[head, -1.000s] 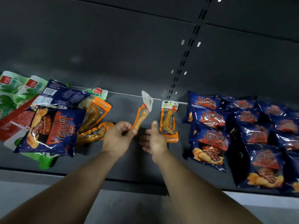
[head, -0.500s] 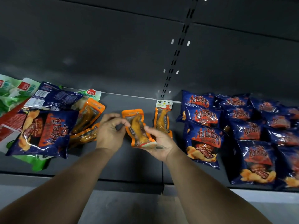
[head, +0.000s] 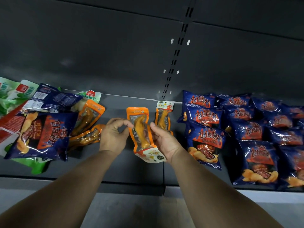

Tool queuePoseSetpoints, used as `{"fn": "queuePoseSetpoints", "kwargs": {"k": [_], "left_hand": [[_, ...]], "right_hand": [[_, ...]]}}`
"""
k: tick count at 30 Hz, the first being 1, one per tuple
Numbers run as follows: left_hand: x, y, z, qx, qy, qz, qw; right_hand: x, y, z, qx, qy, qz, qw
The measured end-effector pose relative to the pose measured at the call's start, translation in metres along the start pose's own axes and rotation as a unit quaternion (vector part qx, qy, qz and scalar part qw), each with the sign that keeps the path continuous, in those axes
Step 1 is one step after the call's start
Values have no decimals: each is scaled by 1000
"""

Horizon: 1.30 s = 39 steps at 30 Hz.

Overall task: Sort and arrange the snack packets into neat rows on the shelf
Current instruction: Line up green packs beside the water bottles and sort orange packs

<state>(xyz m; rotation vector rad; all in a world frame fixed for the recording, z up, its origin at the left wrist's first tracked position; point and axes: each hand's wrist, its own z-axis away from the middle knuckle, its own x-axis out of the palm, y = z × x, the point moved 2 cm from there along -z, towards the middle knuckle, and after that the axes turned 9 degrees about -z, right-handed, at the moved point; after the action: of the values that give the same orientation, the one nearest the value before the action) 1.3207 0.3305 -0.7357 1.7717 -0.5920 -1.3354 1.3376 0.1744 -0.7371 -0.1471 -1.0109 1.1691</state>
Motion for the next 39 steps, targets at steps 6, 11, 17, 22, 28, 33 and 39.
{"fn": "queuePoseSetpoints", "kwargs": {"k": [6,11,17,22,28,33,39], "left_hand": [[-1,-3,1,-7,-5,-11,1000],[-2,-4,1,-1,-1,-10,1000],[-2,-4,1,-3,0,-7,1000],[-1,-6,1,-8,-15,-32,999],[1,-5,1,25,-48,-101,993],[5,-4,4,21,-68,-107,992],[4,-3,4,15,-77,-103,992]], "right_hand": [[-1,2,-2,6,3,1,1000],[0,1,-1,13,18,-2,1000],[0,1,0,20,17,-10,1000],[1,1,-2,29,26,4,999],[-2,2,-6,21,47,0,999],[-2,3,-8,7,49,8,999],[-8,5,-11,-27,84,75,993]]}}
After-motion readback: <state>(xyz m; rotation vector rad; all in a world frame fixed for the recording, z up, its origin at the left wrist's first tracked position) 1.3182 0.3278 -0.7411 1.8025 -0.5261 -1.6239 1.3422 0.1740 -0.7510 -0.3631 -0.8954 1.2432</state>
